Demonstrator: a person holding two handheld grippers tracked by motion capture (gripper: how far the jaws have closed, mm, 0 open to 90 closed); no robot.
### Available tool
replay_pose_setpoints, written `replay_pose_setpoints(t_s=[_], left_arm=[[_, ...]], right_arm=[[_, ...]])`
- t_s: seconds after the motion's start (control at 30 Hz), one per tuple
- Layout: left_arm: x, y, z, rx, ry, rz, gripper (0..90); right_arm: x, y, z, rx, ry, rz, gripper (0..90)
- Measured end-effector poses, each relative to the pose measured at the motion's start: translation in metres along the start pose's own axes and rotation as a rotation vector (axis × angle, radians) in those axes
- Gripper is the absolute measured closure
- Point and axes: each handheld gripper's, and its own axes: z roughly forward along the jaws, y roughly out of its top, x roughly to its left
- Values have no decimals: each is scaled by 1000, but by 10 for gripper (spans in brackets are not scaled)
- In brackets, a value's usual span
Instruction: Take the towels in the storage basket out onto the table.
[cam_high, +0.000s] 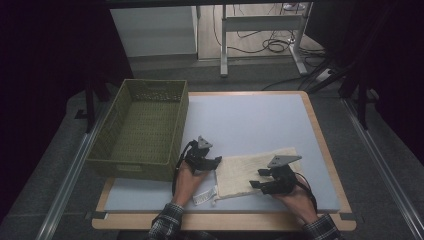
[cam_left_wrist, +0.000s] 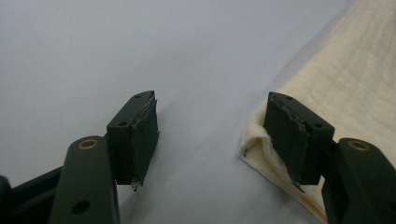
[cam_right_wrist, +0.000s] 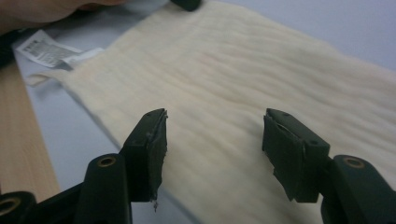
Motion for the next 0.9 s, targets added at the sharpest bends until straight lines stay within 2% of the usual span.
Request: replay_pose_setpoints(t_s=[0.37,0.67,0.77,0.9], left_arm=[[0,0,0,1,-1,-2,352],[0,0,0,0,-3,-6,352],[0,0,0,-1,-3,-7,352],[0,0,0,-3,-3,-7,352]], right_arm=[[48,18,33,18,106,-89,476],[81,27,56,43,158,-155,517],[88,27,62,55,139,-184,537],[91,26,62,52,68,-219,689]])
